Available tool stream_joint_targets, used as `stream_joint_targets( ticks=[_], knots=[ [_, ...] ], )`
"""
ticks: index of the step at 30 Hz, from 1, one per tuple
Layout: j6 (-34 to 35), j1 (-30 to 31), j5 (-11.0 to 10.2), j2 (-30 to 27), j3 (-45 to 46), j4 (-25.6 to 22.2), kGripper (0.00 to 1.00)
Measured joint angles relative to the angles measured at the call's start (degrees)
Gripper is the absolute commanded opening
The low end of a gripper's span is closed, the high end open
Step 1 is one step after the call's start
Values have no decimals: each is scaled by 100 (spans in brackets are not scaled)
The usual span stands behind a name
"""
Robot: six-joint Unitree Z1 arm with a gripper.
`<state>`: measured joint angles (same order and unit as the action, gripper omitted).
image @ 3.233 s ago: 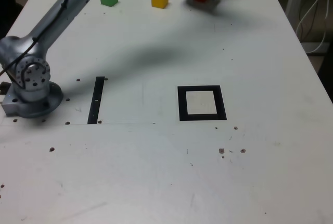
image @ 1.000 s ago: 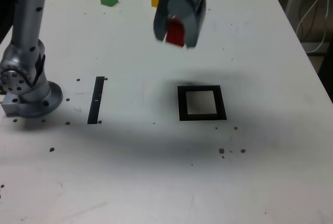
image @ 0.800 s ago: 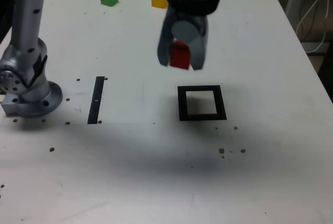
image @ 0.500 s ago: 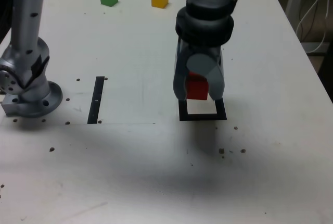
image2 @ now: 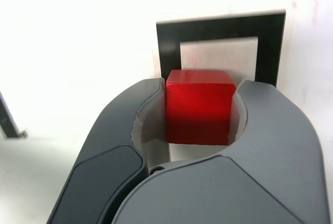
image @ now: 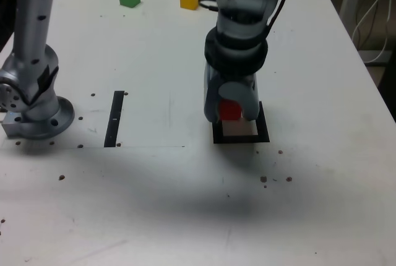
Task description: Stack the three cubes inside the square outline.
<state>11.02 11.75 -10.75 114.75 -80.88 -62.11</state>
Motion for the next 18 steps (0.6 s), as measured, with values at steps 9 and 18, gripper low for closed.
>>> stream_joint_targets(
  ticks=[9, 18],
  knots=[
    [65, 0, -95, 13, 192, 364, 17],
    [65, 0, -102, 14, 170, 397, 40]
  ],
)
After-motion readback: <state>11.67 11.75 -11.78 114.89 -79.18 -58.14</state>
